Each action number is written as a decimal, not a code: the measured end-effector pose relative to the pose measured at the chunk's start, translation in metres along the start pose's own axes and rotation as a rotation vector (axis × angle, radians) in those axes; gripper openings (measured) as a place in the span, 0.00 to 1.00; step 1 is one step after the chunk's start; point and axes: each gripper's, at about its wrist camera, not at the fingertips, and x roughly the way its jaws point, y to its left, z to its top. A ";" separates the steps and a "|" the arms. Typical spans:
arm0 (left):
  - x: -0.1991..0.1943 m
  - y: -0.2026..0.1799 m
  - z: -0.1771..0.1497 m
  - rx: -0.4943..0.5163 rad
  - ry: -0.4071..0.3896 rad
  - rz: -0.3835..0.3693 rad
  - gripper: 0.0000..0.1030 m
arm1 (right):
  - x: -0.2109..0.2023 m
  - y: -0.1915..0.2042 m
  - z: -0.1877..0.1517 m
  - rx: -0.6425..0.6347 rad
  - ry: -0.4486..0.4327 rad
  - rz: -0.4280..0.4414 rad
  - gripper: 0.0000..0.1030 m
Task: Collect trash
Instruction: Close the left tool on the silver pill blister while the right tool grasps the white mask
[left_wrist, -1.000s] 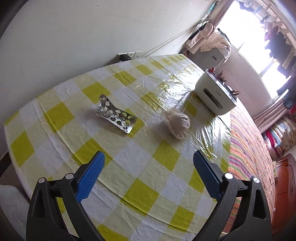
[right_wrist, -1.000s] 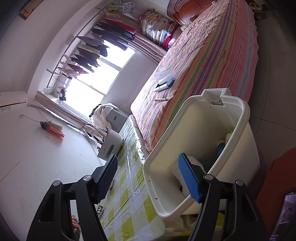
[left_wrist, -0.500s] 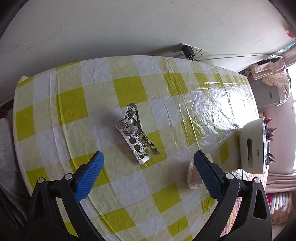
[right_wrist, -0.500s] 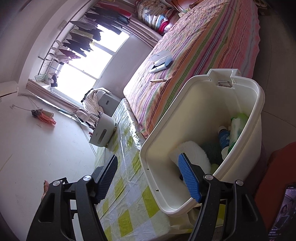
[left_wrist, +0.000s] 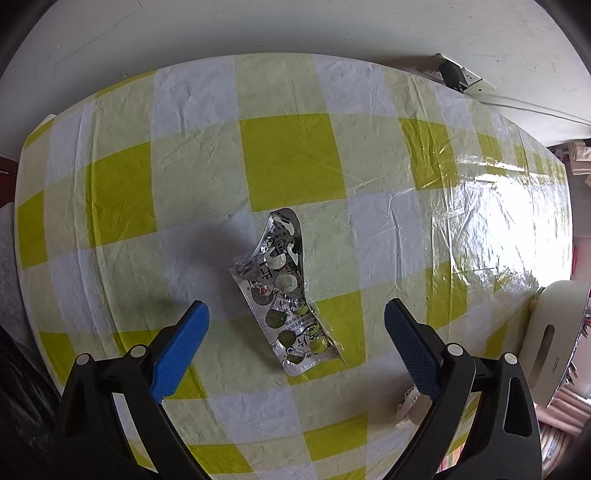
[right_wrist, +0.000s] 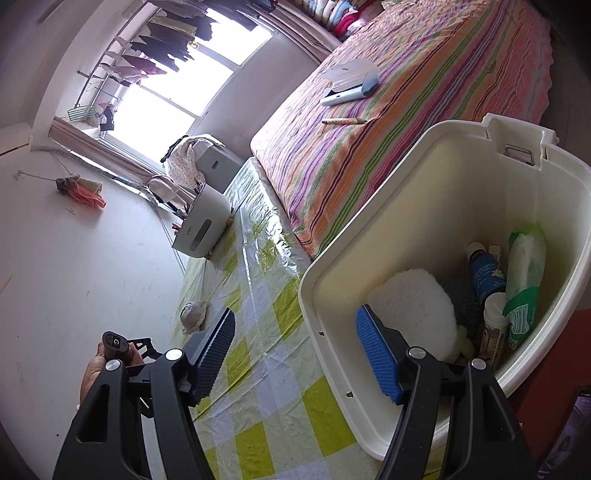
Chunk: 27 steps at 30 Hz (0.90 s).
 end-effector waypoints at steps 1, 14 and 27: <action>0.002 -0.001 0.002 0.003 0.010 -0.004 0.82 | 0.002 0.002 0.001 0.000 0.004 0.001 0.64; 0.008 -0.029 0.024 0.180 0.064 -0.032 0.33 | 0.022 0.043 0.011 -0.053 0.053 0.070 0.64; -0.008 0.007 0.012 0.494 0.024 -0.246 0.32 | 0.077 0.126 0.009 -0.263 0.083 0.119 0.64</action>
